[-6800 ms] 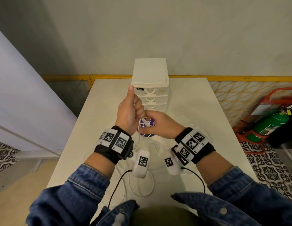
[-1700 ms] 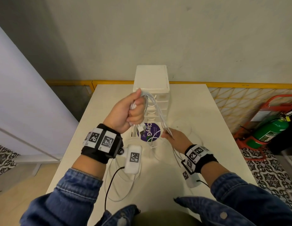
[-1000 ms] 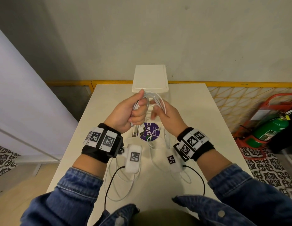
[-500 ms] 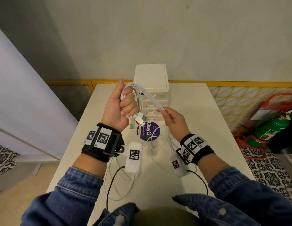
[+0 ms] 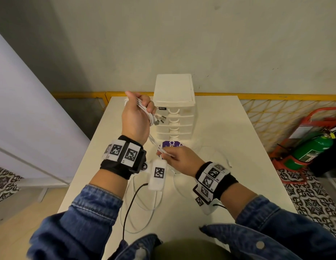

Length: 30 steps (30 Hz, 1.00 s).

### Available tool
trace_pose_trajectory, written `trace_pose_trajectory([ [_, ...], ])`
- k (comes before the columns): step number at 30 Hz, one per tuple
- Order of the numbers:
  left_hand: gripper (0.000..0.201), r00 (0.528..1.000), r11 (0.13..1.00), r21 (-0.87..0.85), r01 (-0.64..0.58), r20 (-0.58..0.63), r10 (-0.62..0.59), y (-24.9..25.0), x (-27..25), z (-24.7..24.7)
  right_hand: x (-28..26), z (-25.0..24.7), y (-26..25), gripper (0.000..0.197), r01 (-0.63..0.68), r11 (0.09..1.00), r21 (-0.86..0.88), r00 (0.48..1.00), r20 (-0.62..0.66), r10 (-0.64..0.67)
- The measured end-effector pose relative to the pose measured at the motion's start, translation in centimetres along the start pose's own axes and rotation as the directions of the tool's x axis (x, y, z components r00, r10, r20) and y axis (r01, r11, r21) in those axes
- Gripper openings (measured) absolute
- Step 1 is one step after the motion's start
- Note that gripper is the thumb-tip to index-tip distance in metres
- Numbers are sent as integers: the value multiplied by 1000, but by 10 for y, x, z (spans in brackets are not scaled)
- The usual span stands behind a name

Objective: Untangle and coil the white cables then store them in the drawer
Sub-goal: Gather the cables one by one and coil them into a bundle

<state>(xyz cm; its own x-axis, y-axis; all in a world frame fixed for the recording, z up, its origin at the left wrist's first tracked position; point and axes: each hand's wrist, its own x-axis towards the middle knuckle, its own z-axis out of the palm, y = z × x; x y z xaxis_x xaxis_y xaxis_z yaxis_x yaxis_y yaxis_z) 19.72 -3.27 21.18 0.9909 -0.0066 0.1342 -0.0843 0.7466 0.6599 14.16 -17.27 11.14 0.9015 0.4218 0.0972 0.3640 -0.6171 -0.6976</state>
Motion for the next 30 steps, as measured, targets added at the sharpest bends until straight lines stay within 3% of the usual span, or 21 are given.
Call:
trace_pose_trajectory([
  [2, 37, 1000, 966, 258, -13, -21, 19, -6, 0, -7, 0, -3, -5, 21, 31, 999, 19, 999, -40, -30],
  [3, 38, 1000, 895, 446, -28, 0, 31, -10, -1, -10, 0, -5, -8, 19, 50, 999, 18, 997, -59, -49],
  [5, 41, 995, 672, 736, -81, 97, 14, -20, -6, -16, 1, -8, -13, 15, 89, 996, -11, 992, -85, -90],
  [8, 42, 969, 372, 923, -99, 175, -176, -31, -10, -24, 3, -16, -16, 14, 139, 986, -92, 980, -129, -150],
  [10, 45, 940, 190, 979, -69, 127, -316, -35, -11, -28, 3, -22, -14, 16, 146, 981, -124, 974, -154, -165],
  [11, 45, 929, 146, 988, -47, 97, -357, -37, -11, -30, 3, -25, -13, 17, 154, 979, -136, 972, -156, -175],
  [17, 53, 903, 85, 996, -29, 62, -425, -41, -14, -29, 0, -22, -11, 10, 158, 984, -83, 956, -236, -173],
  [19, 57, 889, 67, 998, -7, 37, -457, -41, -15, -29, -1, -19, -9, 4, 117, 993, 10, 949, -297, -109],
  [20, 61, 874, 79, 996, 31, 11, -486, -41, -16, -31, -1, -21, -8, 12, 66, 991, 114, 941, -339, -23],
  [22, 68, 826, 166, 978, 128, -13, -564, -41, -21, -34, 1, -28, -6, 27, -21, 952, 304, 928, -348, 132],
  [23, 70, 799, 206, 965, 163, -7, -601, -41, -24, -36, 2, -31, -5, 28, -31, 943, 330, 935, -325, 144],
  [26, 73, 714, 275, 931, 240, 23, -700, -39, -30, -33, 3, -40, -7, 32, -30, 960, 278, 960, -258, 105],
  [30, 70, 625, 277, 921, 275, 48, -779, -33, -34, -29, 4, -52, 6, 25, 27, 962, 273, 946, -317, 64],
])
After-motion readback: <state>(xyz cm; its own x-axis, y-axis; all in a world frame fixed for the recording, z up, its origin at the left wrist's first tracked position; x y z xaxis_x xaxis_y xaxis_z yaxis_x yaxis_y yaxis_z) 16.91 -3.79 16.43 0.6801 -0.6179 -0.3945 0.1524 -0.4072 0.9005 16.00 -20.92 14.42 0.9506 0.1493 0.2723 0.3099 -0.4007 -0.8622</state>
